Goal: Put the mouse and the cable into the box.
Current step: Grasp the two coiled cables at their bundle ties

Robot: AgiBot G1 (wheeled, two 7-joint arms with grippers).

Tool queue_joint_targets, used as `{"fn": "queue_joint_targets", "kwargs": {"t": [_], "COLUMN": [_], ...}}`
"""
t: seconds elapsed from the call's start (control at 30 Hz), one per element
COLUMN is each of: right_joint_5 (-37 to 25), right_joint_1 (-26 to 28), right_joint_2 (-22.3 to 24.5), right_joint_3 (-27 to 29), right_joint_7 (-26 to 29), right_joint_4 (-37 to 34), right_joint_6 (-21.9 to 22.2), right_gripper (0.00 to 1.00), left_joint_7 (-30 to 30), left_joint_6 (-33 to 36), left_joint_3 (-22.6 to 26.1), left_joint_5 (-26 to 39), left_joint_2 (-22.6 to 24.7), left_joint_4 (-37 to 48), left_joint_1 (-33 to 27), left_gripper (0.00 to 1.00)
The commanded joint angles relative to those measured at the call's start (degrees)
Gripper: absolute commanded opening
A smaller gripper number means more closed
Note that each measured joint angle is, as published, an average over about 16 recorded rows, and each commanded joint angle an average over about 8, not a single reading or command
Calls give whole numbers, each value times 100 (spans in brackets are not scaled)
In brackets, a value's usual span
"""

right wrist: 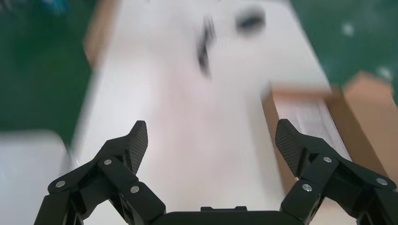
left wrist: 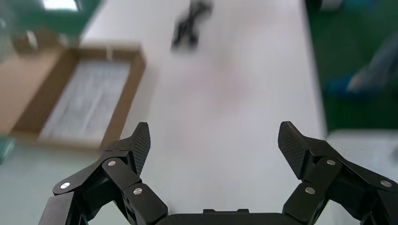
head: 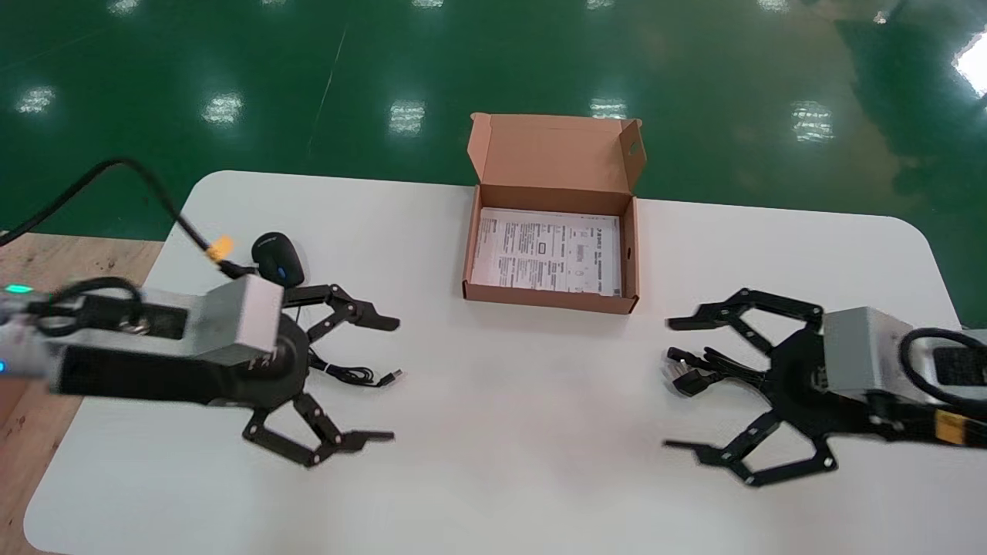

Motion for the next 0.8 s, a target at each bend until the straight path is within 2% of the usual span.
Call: {"fn": "queue_joint_targets", "kwargs": {"t": [0.03, 0.17, 0.33, 0.53, 0.8], "right_joint_5": [-609, -1406, -1948, -2244, -2432], "right_joint_1": [346, 768, 1120, 1409, 1672], "right_joint_2": [-42, -252, -503, -814, -1173], "right_joint_3": [-224, -536, -750, -868, -952], "right_joint_7": [-416, -1065, -1706, -2314, -2872], "right_joint_4": [-356, -1232, -2218, -3204, -4130], "right_joint_6": [-37, 128, 361, 663, 1017], "right_gripper": [100, 100, 100, 100, 100], "left_joint_7": [279, 1030, 1875, 2617, 3235], "left_joint_6": [0, -111, -398, -816, -1248], "left_joint_3": [287, 774, 1110, 1228, 1266], "left_joint_5": [564, 1434, 2056, 2310, 2407], "left_joint_2": [182, 672, 1206, 1625, 1909], "left_joint_4": [392, 1477, 2753, 3908, 4730], "left_joint_1": [-352, -872, -1284, -1559, -1728], "left_gripper": [100, 100, 100, 100, 100]}}
